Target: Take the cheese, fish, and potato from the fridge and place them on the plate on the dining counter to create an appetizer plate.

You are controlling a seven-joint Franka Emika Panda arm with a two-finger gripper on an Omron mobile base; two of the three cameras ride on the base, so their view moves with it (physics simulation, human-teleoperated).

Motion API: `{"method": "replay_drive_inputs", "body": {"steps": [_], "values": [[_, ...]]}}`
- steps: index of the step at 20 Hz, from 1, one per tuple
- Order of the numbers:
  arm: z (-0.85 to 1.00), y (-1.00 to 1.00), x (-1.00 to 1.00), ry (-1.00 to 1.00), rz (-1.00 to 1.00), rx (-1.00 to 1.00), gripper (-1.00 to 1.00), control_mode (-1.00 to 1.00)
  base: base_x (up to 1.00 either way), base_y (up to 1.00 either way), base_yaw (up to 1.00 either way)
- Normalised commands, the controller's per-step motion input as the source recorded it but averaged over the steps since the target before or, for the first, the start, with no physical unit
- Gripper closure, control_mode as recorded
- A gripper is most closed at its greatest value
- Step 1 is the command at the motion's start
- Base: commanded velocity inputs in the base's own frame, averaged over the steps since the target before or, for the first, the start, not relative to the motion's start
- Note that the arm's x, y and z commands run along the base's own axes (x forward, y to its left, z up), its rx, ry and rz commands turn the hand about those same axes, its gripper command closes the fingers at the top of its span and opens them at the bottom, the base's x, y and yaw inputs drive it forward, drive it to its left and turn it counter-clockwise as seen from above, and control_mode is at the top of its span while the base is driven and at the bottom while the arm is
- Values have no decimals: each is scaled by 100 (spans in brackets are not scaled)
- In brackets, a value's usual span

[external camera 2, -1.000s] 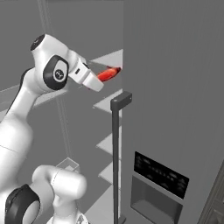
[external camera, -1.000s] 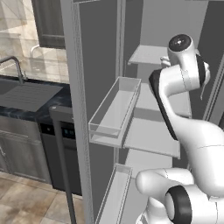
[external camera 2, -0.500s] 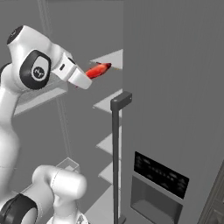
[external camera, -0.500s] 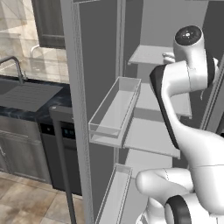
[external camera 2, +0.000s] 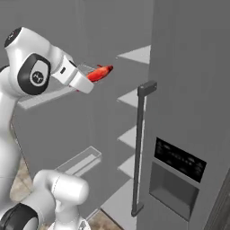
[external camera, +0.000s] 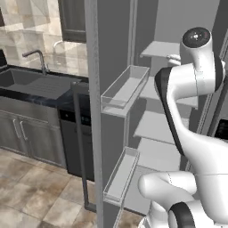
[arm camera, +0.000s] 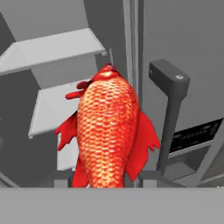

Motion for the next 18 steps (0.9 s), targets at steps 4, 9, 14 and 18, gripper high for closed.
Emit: {"method": "replay_drive_inputs", "body": {"steps": [4,9,14,18], "values": [[0,0,0,0,0,0,100,100,-99,0,31],[0,0,0,0,0,0,100,100,-100,-30,39],[0,0,0,0,0,0,100,100,-100,-29,46],[0,0,0,0,0,0,100,100,-100,-19,51]]}}
